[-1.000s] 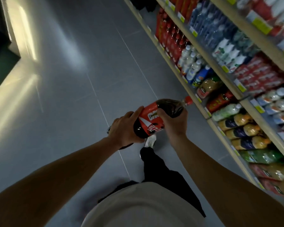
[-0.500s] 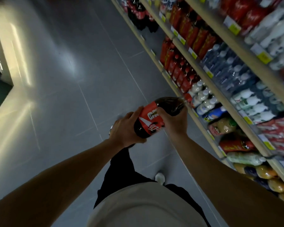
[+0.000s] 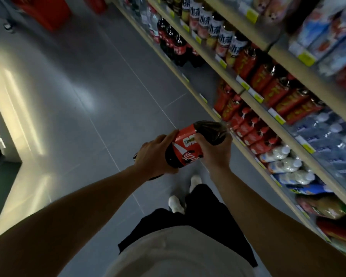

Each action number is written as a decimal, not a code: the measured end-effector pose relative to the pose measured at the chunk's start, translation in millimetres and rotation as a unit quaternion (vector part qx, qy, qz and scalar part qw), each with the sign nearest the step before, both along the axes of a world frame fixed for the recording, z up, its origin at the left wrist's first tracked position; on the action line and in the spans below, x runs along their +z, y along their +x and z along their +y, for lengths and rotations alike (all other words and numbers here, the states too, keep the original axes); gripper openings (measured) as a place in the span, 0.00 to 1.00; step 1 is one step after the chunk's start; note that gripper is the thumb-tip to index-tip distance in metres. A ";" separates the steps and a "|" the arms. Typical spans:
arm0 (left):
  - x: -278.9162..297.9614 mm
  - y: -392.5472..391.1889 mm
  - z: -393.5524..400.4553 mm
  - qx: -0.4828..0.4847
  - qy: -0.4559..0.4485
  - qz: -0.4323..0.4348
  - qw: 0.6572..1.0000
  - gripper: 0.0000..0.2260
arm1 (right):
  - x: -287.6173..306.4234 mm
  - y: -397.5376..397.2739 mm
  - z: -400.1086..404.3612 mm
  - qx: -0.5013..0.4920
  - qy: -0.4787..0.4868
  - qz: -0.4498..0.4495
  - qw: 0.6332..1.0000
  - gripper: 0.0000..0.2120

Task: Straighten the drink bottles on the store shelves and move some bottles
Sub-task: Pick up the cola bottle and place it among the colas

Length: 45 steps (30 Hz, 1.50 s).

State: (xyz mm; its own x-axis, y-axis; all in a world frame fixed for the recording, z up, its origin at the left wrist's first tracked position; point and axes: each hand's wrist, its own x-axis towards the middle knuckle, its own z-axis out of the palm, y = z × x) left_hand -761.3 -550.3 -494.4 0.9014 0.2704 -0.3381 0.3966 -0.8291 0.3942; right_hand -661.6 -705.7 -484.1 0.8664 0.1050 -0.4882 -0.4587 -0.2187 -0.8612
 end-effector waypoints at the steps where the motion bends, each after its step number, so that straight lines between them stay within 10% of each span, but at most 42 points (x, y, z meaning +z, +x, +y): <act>1: -2.1 17.2 23.7 -0.007 0.001 0.001 1.000 0.54 | -1.1 15.8 21.7 -0.005 0.000 0.001 1.000 0.49; 22: -63.5 387.1 401.3 -0.272 0.035 -0.007 0.962 0.54 | -73.3 302.4 361.9 -0.216 -0.044 0.053 0.974 0.43; 32: -174.9 510.4 520.9 -0.478 0.016 -0.028 0.878 0.56 | -168.4 335.0 494.3 -0.419 -0.077 0.071 0.902 0.42; 45: -408.7 600.0 520.4 -0.485 -0.062 -0.169 0.856 0.50 | -381.7 411.2 507.2 -0.447 -0.085 -0.087 0.886 0.39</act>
